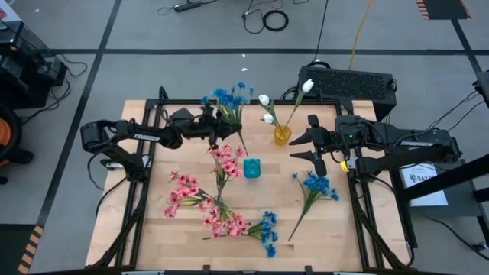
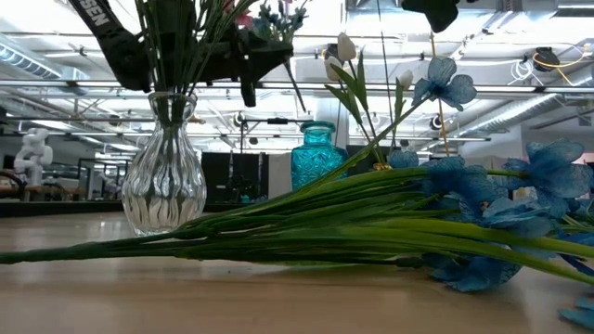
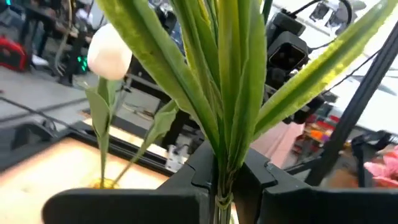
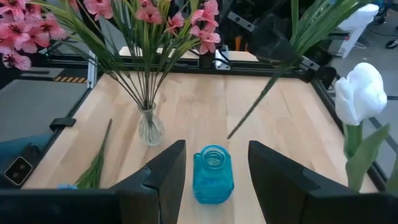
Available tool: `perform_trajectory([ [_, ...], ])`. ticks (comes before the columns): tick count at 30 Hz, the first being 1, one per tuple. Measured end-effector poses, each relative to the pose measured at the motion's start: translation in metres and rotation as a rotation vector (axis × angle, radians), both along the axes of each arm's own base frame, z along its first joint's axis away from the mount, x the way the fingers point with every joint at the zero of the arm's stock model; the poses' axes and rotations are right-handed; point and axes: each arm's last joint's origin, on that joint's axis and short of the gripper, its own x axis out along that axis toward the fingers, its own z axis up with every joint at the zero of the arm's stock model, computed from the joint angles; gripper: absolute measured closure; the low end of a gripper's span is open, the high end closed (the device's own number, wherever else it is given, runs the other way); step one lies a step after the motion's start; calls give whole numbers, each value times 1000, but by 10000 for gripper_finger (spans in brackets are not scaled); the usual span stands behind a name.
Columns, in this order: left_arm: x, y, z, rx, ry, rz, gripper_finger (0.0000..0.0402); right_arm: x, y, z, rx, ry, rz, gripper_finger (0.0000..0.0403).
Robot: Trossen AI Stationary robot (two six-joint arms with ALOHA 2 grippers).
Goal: Sort flowers into vase by color
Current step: Put the top blue flowers into the blue vase
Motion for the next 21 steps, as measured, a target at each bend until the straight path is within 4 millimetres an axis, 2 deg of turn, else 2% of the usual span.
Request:
perform_trajectory([
  [13, 8, -26, -1, 173, -7, -35, 365, 0, 0, 0, -2, 0, 1, 237],
  [21, 11, -31, -5, 218, 30, -20, 366, 0, 0, 0, -2, -2, 0, 237],
])
